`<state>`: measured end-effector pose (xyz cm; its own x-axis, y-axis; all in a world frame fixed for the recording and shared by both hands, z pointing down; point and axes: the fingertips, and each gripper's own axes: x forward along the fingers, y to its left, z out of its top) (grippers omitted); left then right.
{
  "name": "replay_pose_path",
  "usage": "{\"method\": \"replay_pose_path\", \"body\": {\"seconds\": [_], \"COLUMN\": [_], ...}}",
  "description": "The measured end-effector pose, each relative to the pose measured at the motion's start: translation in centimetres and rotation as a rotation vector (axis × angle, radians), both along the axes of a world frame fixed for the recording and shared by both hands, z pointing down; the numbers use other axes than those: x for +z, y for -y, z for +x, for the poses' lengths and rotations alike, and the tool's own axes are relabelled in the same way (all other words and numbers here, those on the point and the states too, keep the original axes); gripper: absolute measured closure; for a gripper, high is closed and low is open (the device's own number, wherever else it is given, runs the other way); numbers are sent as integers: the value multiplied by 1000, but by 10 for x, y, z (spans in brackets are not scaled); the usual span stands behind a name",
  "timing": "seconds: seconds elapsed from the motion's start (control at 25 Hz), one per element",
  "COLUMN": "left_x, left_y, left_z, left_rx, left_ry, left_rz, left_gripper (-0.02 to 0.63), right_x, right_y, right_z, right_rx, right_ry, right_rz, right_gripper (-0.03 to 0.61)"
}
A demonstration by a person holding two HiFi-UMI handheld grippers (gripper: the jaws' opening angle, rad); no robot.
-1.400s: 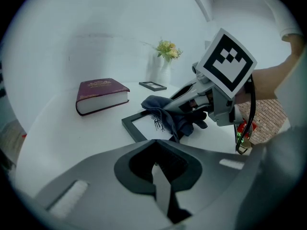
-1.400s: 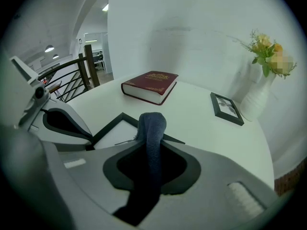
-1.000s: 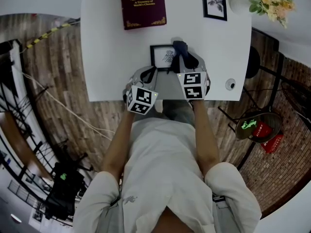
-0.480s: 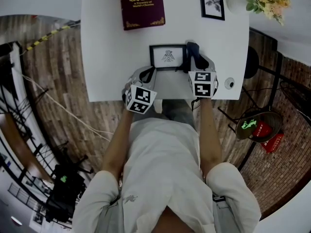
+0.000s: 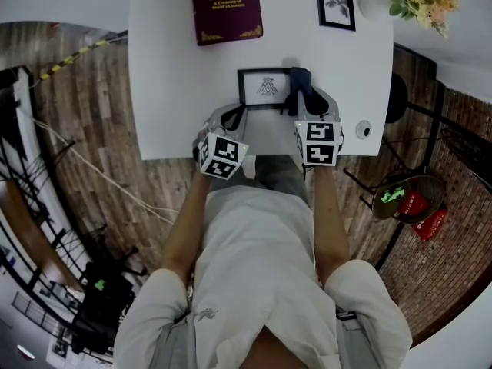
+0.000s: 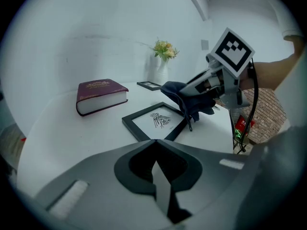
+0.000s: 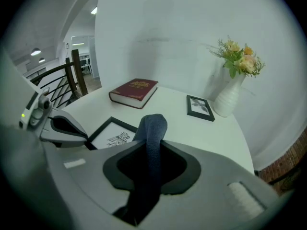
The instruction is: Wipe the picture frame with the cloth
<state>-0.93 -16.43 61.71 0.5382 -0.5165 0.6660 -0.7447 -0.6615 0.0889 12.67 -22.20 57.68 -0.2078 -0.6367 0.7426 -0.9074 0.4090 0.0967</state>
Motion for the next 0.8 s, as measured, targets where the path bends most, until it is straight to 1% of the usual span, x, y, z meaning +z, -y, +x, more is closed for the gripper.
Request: {"method": "replay_pose_path", "body": {"seconds": [0.2, 0.4, 0.6, 0.8], "left_x": [0, 0, -1, -1], "left_y": [-1, -2, -2, -2], "left_z": [0, 1, 2, 2], "left_rx": [17, 35, 42, 51], "left_ry": [0, 3, 1, -1], "left_rz": [9, 17, 22, 25], "left_gripper": [594, 594, 594, 594], "right_x": [-15, -9, 4, 20], "right_y": [-16, -29, -37, -38], "right_z": [-49, -92, -114, -126], "right_rx": [-94, -181, -219, -248], "right_ry": [73, 119, 144, 161], "right_rz": [3, -23, -61, -104], "right_gripper": [509, 509, 510, 510]}}
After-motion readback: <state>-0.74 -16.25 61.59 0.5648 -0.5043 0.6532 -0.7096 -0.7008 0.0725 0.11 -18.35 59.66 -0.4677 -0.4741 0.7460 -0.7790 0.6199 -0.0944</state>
